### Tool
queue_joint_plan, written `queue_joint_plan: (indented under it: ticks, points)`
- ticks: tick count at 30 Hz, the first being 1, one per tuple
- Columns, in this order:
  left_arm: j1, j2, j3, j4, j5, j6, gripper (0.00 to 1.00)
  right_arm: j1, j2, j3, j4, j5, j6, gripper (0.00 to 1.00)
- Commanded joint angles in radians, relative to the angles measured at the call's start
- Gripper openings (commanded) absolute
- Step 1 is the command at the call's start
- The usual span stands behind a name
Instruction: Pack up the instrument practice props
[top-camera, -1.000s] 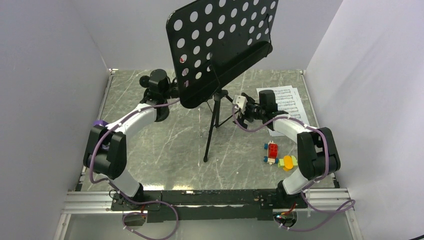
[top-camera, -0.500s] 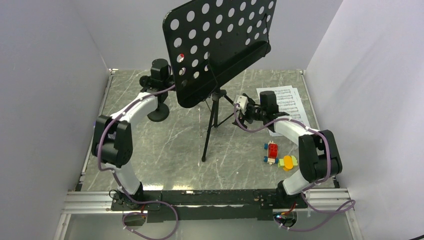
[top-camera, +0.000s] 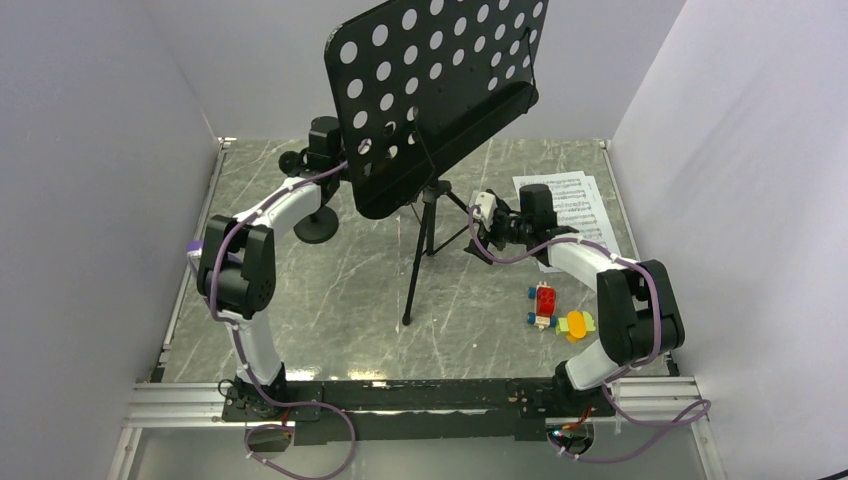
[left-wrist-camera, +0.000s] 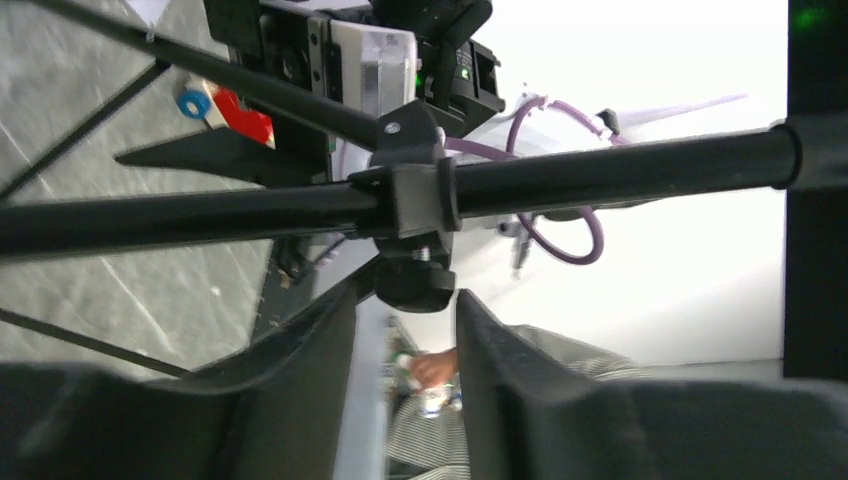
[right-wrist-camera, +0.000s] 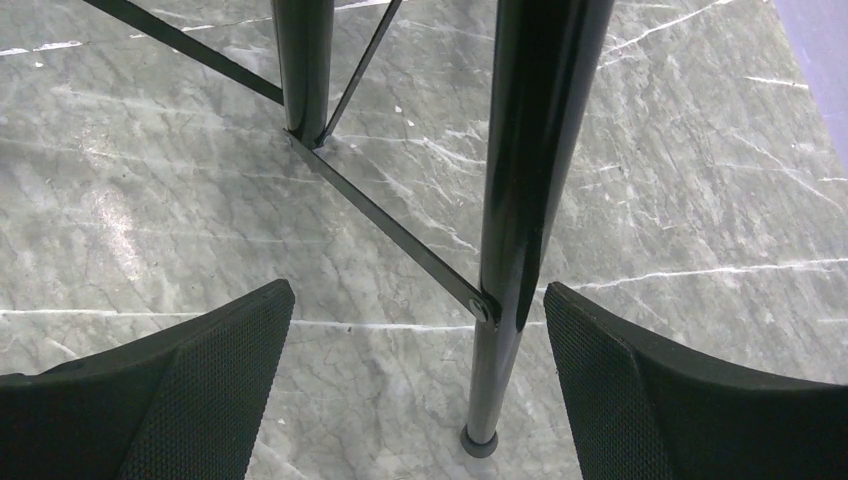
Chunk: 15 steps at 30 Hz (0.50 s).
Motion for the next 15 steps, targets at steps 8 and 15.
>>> queue_joint_plan:
  ticks: [8,15]
  points:
    - [0.041,-0.038,0.11,-0.288,-0.075,0.22,0.73,-0.005,-0.044,0.019,0.003,-0.023,0.002,0.97]
    - [0.138,-0.137,0.141,-0.751,-0.391,0.824,0.73,-0.017,-0.062,0.04,-0.024,-0.012,-0.02,0.98]
